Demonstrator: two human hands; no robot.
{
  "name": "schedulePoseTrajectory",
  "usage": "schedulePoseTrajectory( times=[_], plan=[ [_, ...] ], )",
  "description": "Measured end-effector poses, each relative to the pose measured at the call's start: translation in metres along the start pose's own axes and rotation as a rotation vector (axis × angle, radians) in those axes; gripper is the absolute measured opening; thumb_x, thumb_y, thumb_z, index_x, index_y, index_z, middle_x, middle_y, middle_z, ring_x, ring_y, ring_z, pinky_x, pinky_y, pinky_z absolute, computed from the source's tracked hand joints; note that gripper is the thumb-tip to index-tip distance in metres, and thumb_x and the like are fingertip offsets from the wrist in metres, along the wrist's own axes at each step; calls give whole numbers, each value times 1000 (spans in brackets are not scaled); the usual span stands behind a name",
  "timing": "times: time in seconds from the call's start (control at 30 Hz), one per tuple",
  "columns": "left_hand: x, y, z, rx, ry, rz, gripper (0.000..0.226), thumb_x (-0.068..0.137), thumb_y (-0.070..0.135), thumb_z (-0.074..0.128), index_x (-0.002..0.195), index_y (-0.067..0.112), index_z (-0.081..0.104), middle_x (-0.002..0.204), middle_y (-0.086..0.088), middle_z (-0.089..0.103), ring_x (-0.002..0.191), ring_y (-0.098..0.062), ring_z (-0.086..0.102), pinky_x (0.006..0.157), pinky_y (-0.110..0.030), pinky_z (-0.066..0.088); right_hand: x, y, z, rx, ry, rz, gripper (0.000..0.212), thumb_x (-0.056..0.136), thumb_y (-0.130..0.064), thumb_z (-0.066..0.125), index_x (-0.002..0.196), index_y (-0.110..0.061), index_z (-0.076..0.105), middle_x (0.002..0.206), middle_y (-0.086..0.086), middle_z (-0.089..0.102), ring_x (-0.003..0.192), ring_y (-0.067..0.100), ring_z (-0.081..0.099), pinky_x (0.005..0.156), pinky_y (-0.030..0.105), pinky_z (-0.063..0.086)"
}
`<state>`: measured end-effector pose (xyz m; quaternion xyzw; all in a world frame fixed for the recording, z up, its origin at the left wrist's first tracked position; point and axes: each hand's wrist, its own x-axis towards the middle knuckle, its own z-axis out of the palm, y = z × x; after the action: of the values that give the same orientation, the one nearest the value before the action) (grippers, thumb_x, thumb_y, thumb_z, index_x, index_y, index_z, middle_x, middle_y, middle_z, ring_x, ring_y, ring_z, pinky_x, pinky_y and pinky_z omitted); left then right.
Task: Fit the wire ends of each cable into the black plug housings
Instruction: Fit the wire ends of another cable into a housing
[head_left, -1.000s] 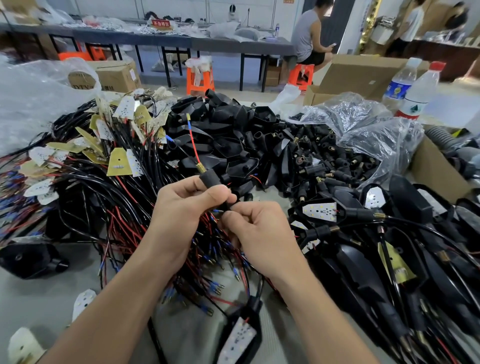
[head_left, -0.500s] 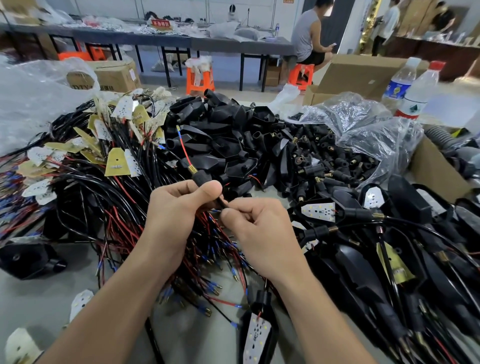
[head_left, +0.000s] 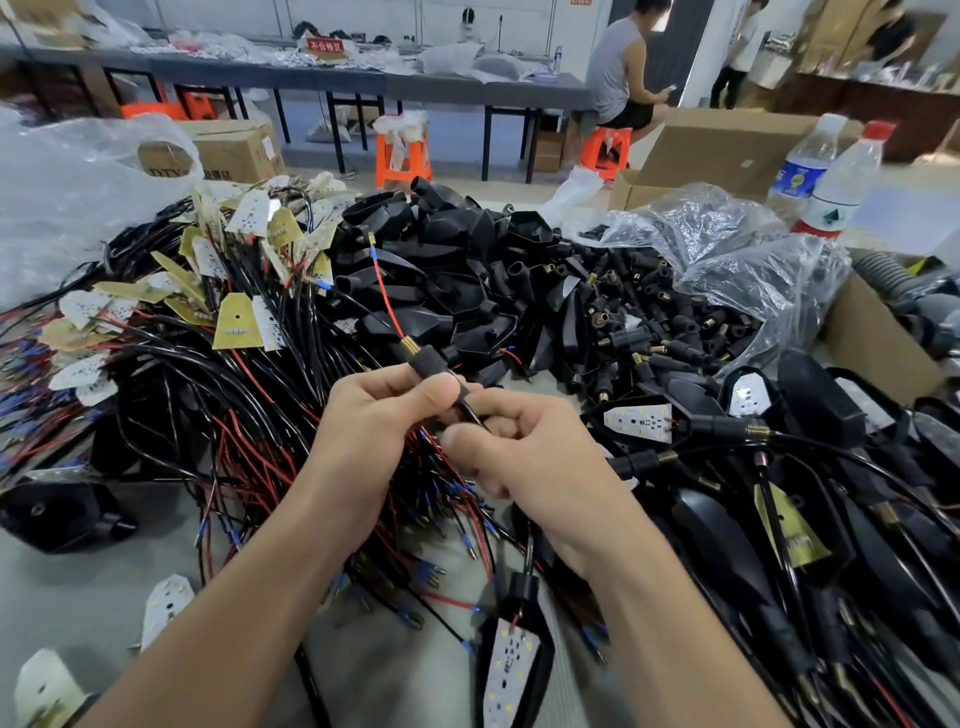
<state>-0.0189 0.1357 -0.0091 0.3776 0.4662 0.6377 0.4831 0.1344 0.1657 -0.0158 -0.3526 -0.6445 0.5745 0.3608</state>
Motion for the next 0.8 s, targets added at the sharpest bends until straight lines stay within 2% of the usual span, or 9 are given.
schedulePoseTrajectory(
  times=[0.1, 0.27, 0.33, 0.43, 0.53, 0.6, 0.67, 0.73, 0.8],
  plan=[
    [3, -1, 0, 14, 99, 73, 17, 90, 19, 70, 82, 9, 81, 96, -15, 80, 86, -18, 77, 73, -19, 57, -1, 0, -12, -52, -62, 97, 25, 74, -28, 76, 92, -11, 75, 68, 4, 66, 62, 18, 60, 65, 32, 47],
    [2, 3, -5, -3, 131, 129, 19, 87, 26, 70, 80, 13, 82, 97, -13, 80, 90, -17, 73, 76, -20, 56, 1, 0, -14, -163, 39, 34, 13, 89, -18, 68, 83, -13, 78, 68, 10, 73, 59, 25, 43, 63, 34, 35],
    [0, 3, -3, 31, 52, 95, 12, 87, 17, 75, 80, 9, 82, 94, -18, 79, 80, -22, 75, 65, -22, 59, 2, 1, -9, -150, 57, -19, 16, 89, -22, 68, 82, -12, 78, 65, 14, 71, 54, 19, 49, 62, 26, 38],
    [-4, -1, 2, 136, -46, 65, 9, 78, 16, 76, 82, 10, 82, 88, -22, 76, 74, -27, 76, 61, -25, 59, 0, 1, -5, -119, 34, -23, 15, 93, -20, 69, 83, -17, 80, 54, -5, 62, 45, 0, 43, 49, 12, 33],
    [-3, -4, 3, 225, -50, 107, 13, 76, 19, 75, 84, 23, 84, 89, -10, 80, 86, -20, 78, 71, -18, 58, -2, -2, -5, 19, 78, 30, 15, 89, -7, 71, 93, -18, 82, 68, 10, 71, 55, 12, 55, 52, 21, 45],
    [-2, -5, 0, 338, -47, 163, 17, 79, 24, 73, 87, 34, 83, 87, -1, 81, 86, -15, 77, 72, -16, 56, 0, -7, -11, 127, 250, -4, 23, 87, 4, 67, 96, -13, 79, 78, 11, 77, 61, 15, 62, 57, 23, 52],
    [-4, -6, 0, 546, -102, 220, 11, 83, 30, 71, 86, 35, 80, 74, 7, 77, 67, -11, 71, 63, -20, 52, 3, -12, -17, 150, 387, -85, 20, 87, 2, 69, 95, -14, 78, 79, 6, 77, 64, 10, 64, 61, 19, 52],
    [-9, -10, 4, 708, -188, 238, 11, 86, 31, 70, 75, 34, 72, 60, 12, 69, 48, -9, 52, 52, -25, 44, 4, -17, -16, 107, 342, -147, 12, 89, -13, 72, 94, -19, 80, 81, 0, 77, 71, 2, 65, 64, 13, 49],
    [-14, -13, 9, 760, -247, 219, 20, 87, 26, 68, 69, 34, 62, 62, 7, 72, 47, -20, 53, 52, -36, 47, 4, -18, -9, 46, 280, -162, 14, 88, -20, 67, 83, -19, 80, 79, 2, 76, 72, 4, 63, 63, 13, 49]
  ],
)
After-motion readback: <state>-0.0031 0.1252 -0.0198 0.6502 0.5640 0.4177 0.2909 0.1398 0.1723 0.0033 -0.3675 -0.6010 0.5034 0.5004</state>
